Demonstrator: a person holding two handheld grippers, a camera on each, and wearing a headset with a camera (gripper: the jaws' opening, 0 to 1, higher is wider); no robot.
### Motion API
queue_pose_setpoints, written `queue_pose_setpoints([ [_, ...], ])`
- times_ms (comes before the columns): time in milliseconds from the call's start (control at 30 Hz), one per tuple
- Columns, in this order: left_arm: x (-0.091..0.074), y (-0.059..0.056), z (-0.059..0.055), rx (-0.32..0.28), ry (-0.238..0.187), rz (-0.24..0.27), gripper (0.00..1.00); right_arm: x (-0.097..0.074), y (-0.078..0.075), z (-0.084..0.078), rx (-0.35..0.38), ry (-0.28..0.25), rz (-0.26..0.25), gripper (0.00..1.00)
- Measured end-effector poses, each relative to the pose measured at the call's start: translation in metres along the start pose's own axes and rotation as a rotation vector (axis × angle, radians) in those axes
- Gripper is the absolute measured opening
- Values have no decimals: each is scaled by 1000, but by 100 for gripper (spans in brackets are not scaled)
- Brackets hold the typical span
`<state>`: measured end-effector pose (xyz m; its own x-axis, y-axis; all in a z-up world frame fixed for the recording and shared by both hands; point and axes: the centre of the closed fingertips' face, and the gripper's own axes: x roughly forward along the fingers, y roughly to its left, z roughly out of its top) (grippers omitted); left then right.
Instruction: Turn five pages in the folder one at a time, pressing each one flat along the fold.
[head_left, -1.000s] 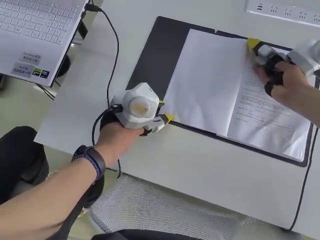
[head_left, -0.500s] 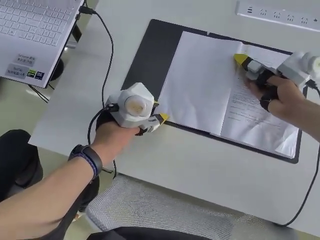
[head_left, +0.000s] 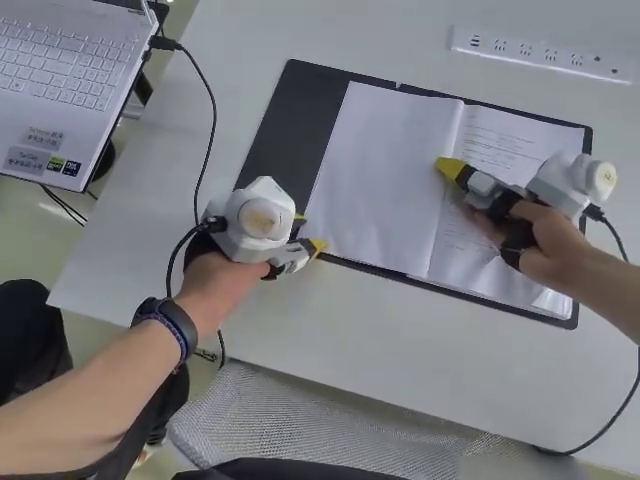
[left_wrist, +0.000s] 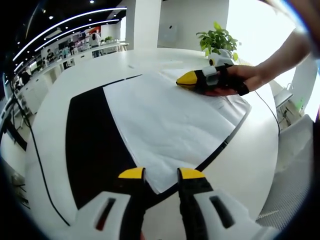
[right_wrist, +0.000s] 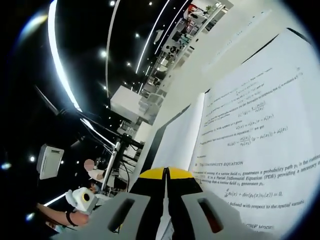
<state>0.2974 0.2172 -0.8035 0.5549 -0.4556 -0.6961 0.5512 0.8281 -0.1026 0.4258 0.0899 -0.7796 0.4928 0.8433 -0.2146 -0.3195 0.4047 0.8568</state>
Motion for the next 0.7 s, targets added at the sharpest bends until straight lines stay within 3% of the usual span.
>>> queue_pose_setpoints([
  [300,-1,-1,0,3,-1,-6,25,-11,-7,-22,1,34,14,0],
  [533,2,1,-2,2,-5,-9,24,-26,20,-55,-14,72,23,0],
  [700,4,2,-4,6,-9,-8,25,-36,28,-73,-9,88,32,0],
])
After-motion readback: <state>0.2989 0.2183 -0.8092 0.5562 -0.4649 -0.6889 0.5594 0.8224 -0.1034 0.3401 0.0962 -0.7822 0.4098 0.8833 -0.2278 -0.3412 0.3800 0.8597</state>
